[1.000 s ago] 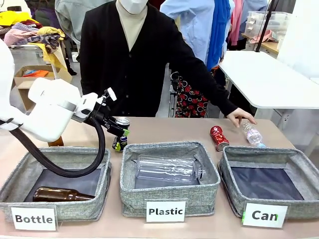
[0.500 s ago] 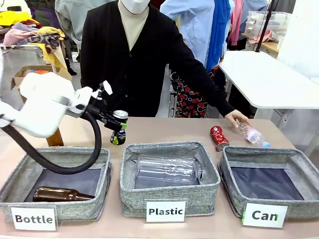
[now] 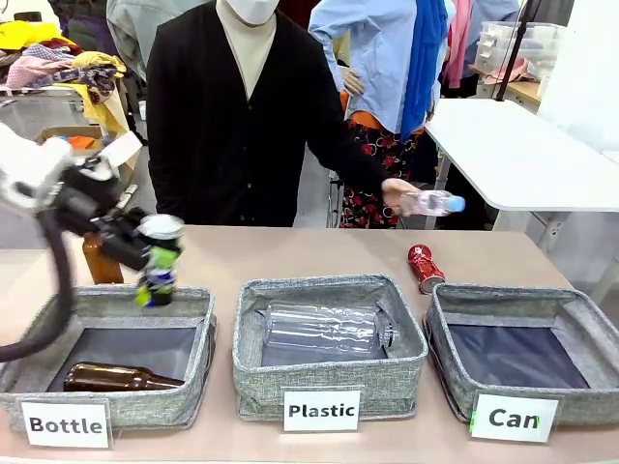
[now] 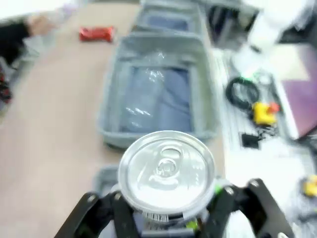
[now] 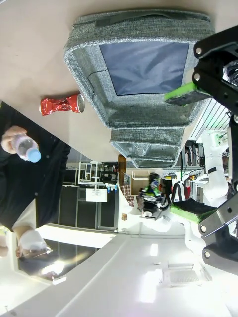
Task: Sort the can waste into the basket.
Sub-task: Pick up the can waste from the table and place it in the right Fabric basket.
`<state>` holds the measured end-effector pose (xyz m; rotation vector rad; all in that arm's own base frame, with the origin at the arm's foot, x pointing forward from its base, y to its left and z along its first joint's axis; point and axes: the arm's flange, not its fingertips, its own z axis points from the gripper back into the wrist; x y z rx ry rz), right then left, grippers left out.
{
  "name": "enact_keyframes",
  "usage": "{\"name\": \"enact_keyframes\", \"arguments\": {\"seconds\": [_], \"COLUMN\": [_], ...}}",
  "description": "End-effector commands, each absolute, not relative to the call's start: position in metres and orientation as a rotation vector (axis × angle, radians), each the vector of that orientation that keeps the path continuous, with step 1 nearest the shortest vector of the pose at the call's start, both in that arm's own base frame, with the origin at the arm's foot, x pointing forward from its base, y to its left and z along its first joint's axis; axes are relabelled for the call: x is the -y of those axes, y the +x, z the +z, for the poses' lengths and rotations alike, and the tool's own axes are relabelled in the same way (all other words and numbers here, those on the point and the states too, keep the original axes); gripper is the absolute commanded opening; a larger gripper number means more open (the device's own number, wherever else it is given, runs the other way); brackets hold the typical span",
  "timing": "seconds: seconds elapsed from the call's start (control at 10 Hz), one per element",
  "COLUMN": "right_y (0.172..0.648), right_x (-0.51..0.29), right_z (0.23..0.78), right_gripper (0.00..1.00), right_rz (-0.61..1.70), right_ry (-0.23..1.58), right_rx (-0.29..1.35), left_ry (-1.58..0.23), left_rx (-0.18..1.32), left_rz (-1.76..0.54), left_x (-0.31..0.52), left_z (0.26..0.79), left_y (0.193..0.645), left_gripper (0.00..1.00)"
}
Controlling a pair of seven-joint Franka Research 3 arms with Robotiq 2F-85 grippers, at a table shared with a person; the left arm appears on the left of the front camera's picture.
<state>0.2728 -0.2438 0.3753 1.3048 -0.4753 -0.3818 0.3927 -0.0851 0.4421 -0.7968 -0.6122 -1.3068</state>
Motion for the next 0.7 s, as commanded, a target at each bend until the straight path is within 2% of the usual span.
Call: {"name": "enact_keyframes", "arguments": {"seconds": [0.0,0.1,0.2,0.3,0.5,0.6], "right_y": [0.273,0.273,0.273,0.273,0.273,0.273], "right_x": [0.243,0.243,0.243,0.243,0.243,0.243], "right_z": [0.374,0.374,0.374,0.374,0.374,0.374], "right_gripper": [1.0,1.0,1.0,1.0,1.0,1.0], "right_rz": [-0.364,-0.364,-0.364,-0.364,-0.364,-0.364], "right_ry": [1.312,1.312,1.312,1.312,1.312,1.312], "right_rx": [0.508,0.508,0.508,0.508,0.508,0.508], "left_ry": [-0.823,-0.884,-0.903,-0.832,-0.832,-0.845], "left_rx": [0.56,0.584,0.731,0.539,0.539,0.584], "left_rz": [-1.481,-1.586,-1.582,-1.471,-1.471,-1.521], "left_x": [0.055,0.044,0.036,0.056,0.056,0.044], "left_z": [0.464,0.463,0.465,0.462,0.462,0.465], "left_y": [0.37,0.363,0.366,0.357,0.357,0.354], "left_gripper": [0.0,0.0,0.0,0.0,0.0,0.4]}}
